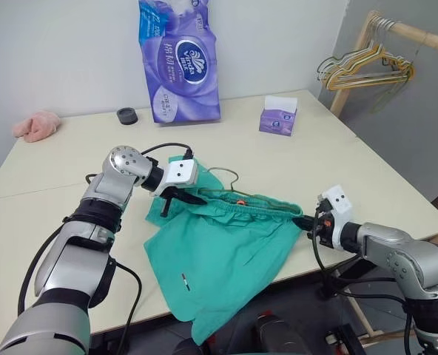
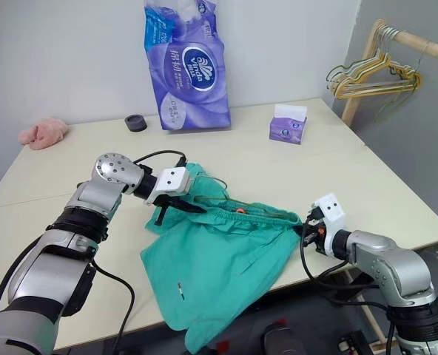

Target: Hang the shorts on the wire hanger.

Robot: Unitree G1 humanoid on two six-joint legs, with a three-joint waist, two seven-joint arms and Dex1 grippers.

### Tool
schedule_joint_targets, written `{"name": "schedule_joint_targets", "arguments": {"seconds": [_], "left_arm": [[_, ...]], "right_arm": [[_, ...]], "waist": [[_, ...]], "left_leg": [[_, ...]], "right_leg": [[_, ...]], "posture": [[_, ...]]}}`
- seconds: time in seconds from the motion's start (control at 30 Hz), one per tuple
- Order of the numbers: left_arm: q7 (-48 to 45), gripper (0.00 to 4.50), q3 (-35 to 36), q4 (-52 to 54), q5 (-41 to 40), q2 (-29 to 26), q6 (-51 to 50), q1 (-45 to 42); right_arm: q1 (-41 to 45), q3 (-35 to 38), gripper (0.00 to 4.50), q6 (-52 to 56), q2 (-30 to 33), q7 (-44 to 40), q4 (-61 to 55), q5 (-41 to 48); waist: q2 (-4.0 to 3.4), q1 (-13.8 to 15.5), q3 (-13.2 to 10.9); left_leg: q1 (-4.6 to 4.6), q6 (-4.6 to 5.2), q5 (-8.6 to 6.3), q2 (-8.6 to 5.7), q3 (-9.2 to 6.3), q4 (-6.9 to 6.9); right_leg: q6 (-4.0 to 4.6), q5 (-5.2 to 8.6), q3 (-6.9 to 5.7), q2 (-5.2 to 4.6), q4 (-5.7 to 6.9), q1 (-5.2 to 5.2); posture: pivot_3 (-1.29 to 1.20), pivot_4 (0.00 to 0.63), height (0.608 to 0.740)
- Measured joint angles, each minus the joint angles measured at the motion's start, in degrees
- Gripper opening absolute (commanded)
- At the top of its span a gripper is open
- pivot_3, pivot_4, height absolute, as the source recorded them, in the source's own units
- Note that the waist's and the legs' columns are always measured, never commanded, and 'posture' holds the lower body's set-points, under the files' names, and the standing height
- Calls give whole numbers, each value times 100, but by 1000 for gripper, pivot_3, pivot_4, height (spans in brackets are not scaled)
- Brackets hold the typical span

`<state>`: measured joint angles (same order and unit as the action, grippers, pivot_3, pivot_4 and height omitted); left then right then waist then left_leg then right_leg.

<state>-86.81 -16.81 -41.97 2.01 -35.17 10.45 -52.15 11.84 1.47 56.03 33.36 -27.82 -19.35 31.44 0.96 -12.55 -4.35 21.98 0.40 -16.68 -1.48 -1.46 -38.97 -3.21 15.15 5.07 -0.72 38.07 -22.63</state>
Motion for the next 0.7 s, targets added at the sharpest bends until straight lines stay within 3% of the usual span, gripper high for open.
{"name": "schedule_joint_targets", "arguments": {"seconds": [0.5,0.7], "left_arm": [[110,0,14,-75,66,-25,233,-41],[139,0,13,-110,106,-23,251,-47]], "right_arm": [[-642,828,21,449,254,204,-1475,419],[-196,877,21,651,627,182,-1802,594]], "waist": [[0,0,0],[-1,-11,-1]], "left_leg": [[1,0,0,0,0,0],[0,0,0,-1,3,0]], "right_leg": [[0,0,-1,-1,-1,0],[-1,0,0,0,-1,0]], "posture": [[-266,63,740],[-276,64,740]]}}
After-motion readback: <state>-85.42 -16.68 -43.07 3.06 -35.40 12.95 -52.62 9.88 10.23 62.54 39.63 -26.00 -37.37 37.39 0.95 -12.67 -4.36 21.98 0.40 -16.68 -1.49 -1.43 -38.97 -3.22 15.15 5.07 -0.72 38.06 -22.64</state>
